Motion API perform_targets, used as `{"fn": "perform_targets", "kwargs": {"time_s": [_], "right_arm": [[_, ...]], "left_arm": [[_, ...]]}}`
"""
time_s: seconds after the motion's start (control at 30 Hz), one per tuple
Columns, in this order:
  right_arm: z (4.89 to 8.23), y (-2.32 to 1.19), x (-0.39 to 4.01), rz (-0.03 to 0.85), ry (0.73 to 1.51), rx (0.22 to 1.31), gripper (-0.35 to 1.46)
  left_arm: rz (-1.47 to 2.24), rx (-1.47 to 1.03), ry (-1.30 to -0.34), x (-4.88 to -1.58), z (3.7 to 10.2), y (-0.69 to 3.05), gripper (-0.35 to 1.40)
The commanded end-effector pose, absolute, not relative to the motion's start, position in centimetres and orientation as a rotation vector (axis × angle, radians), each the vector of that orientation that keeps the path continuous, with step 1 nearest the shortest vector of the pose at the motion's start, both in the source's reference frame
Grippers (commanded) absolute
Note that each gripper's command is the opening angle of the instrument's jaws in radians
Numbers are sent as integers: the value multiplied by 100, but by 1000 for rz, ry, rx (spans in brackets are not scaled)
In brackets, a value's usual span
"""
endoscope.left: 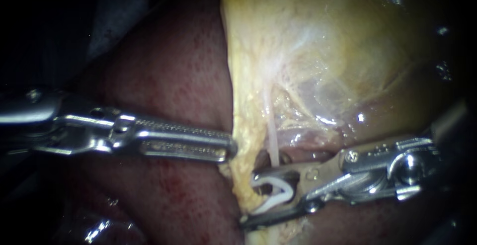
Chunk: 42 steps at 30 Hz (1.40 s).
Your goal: Clipping first clip left tube
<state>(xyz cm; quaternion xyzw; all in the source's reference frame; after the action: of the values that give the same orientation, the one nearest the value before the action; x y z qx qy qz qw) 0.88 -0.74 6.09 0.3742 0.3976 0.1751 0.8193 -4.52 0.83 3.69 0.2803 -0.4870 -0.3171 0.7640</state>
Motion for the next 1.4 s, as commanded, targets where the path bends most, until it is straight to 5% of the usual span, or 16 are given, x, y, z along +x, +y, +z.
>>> {"fn": "perform_targets", "kwargs": {"time_s": [0.03,0.83,1.17,1.4], "right_arm": [[609,-74,90,370,847,798,54],[619,-78,109,369,832,821,43],[623,-71,107,405,817,841,-15],[627,-67,101,403,817,842,-23]], "left_arm": [[-689,609,-1058,-452,370,83,-13],[-690,609,-1058,-452,370,83,-13],[-690,609,-1058,-452,370,83,-13],[-689,609,-1058,-452,371,83,-13]]}}
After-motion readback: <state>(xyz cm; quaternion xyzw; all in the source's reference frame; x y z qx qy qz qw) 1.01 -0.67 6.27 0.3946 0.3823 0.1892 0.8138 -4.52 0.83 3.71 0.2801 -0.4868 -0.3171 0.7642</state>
